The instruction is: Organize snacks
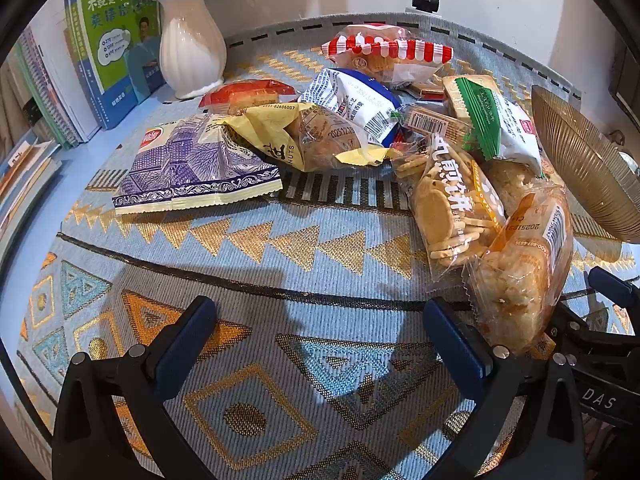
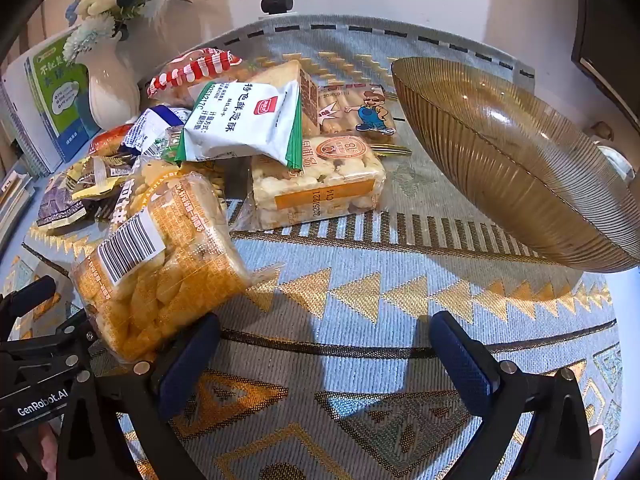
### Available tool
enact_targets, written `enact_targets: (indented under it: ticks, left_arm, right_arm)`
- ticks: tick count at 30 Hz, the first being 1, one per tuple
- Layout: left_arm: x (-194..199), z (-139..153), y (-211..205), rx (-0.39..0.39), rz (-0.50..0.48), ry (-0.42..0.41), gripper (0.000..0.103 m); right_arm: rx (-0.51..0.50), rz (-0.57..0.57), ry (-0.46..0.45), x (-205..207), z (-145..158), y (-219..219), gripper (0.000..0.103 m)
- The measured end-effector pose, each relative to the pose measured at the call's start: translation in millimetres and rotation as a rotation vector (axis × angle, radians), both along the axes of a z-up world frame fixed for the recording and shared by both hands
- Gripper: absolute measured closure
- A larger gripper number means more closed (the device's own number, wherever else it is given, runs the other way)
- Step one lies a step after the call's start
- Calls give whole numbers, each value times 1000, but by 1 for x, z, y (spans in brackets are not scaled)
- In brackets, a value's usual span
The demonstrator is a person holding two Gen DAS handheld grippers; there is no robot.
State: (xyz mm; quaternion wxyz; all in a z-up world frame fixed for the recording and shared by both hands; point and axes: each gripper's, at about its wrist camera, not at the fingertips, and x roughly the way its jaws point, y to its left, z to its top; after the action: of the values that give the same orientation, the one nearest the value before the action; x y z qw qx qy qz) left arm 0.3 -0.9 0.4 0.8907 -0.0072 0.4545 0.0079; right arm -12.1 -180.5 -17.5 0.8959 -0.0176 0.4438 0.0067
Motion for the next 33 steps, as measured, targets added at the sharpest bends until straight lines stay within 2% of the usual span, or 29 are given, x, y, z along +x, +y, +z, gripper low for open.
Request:
enact_targets:
  ticks: [33]
  left_arm:
    - [0, 0, 0, 0, 0, 0, 0]
  right_arm:
    - [0, 6, 1, 4, -1, -1, 0]
